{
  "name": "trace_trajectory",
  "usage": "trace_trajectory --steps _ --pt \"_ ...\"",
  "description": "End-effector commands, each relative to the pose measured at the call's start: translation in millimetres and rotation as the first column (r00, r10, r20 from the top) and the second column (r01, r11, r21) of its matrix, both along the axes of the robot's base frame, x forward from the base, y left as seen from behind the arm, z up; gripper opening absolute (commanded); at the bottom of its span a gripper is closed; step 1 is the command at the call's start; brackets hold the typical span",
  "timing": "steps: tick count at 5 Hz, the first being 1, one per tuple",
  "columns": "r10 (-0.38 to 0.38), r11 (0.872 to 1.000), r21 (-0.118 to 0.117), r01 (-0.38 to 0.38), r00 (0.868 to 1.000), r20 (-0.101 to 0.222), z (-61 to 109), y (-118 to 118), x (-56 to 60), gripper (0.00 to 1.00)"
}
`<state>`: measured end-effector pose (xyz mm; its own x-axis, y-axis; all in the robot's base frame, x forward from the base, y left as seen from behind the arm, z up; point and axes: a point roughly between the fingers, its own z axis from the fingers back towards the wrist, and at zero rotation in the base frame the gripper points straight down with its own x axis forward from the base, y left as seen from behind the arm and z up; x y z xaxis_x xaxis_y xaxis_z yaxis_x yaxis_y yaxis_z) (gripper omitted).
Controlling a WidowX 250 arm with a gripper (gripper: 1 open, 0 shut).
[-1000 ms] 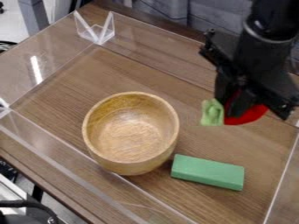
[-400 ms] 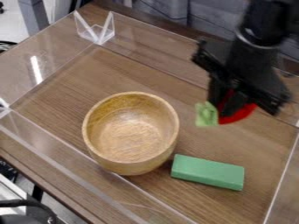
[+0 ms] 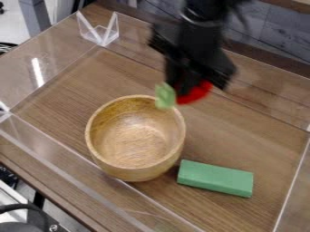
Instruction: Move the red fruit to the left
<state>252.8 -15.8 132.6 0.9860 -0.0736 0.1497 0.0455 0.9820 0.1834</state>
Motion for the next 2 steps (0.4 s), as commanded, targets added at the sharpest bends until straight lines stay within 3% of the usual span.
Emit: trace_trajectory --steps 1,2 --pt "0.037 0.999 0.002 -0.037 0.999 0.036 13.3 34 6.6 0.00" --pt "0.082 0.997 0.008 -0.083 0.996 0.040 4.4 70 3.7 0.00"
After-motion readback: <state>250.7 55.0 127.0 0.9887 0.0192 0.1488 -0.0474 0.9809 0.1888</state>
